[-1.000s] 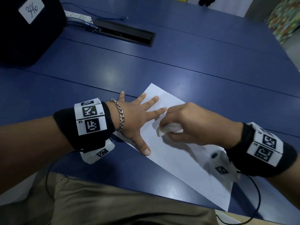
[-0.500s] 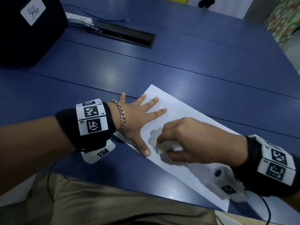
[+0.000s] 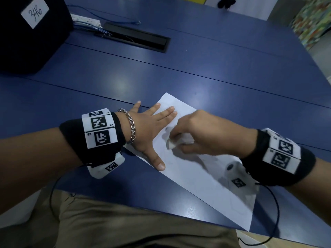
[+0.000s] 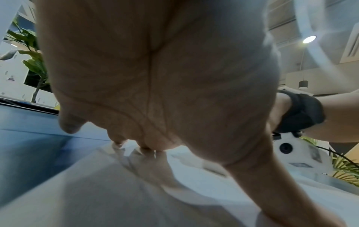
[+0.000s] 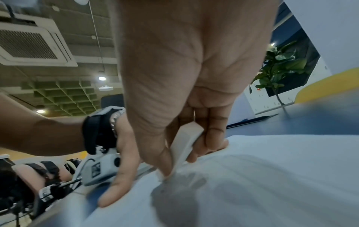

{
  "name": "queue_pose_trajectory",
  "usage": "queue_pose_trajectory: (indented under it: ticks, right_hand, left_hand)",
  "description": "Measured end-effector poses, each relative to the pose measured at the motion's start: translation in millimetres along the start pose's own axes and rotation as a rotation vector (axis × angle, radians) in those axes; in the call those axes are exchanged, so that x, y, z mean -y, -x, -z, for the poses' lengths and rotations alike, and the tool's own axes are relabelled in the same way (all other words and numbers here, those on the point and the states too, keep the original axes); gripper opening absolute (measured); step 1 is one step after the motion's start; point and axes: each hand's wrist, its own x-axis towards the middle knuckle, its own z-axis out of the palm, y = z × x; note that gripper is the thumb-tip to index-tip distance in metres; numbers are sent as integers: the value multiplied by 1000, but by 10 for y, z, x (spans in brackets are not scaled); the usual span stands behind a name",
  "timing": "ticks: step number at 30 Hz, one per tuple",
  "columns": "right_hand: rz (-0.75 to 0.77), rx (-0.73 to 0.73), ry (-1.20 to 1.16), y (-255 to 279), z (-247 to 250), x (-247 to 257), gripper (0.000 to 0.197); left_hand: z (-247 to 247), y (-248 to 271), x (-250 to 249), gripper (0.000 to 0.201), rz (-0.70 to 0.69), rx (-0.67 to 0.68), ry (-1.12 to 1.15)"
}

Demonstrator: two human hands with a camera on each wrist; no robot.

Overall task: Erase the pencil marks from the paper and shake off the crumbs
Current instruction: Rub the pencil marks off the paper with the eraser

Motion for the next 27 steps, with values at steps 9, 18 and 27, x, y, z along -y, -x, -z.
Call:
queue_pose_trajectory:
  ticks: [9,18,27]
  right_hand:
    - [51,-37,-30,-120,13,12,25]
    - [47,38,-35,32,-4,-3,27]
    - [39,46,-74,253,-139,151,29]
  left_hand:
    - [1,0,10,162,-20,-16,28]
    - [-4,-4,0,164,-11,-19,29]
    - [35,-9,-26,164,4,3,7]
